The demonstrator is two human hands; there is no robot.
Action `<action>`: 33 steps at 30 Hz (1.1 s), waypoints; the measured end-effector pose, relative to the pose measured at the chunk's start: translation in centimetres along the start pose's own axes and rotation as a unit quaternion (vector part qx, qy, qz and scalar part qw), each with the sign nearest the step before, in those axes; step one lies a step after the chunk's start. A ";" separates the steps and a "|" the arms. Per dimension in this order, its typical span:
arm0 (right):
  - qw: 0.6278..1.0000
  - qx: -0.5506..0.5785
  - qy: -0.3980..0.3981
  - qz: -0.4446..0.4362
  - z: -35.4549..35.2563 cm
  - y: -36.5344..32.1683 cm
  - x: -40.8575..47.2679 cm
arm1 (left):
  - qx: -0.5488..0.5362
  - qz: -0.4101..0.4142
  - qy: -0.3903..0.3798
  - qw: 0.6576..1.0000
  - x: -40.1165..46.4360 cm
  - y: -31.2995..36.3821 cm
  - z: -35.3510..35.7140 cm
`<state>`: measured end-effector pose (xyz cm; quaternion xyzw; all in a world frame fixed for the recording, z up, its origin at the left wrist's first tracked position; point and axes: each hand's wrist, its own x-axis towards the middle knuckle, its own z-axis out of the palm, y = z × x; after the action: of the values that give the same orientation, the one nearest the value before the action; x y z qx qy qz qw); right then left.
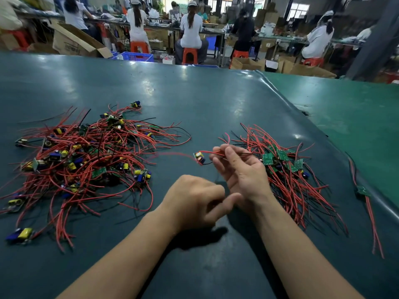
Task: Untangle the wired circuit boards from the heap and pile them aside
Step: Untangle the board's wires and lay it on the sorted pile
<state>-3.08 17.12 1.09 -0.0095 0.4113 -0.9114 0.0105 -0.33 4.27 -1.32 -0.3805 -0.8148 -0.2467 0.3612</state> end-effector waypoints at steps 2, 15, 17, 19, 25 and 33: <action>1.000 0.028 -0.003 -0.002 -0.2 -0.5 0.0 | -0.002 -0.112 -0.071 0.991 -0.1 -0.5 0.1; 0.991 -0.126 -0.025 -0.048 -0.4 -0.4 -0.4 | -0.298 -0.443 0.096 0.840 0.7 -1.6 -0.5; 0.989 -0.136 -0.032 -0.052 -0.3 -0.2 -0.4 | -0.349 -0.439 0.081 0.824 0.7 -1.6 -0.7; 0.990 -0.124 -0.043 -0.049 -0.3 0.2 -0.4 | -0.397 -0.457 0.095 0.790 0.9 -1.7 -0.8; 0.982 -0.175 -0.049 -0.043 -0.4 0.7 -0.2 | -0.471 -0.484 0.161 0.720 1.0 -2.5 -0.8; 0.983 -0.172 0.006 -0.060 -1.3 0.6 0.3 | -0.471 -0.538 0.233 0.659 1.1 -3.2 -0.7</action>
<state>-3.39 17.69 -0.16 -0.0299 0.5610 -0.8259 -0.0483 -3.07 2.35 -0.45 0.0748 -0.5417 -0.8292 0.1158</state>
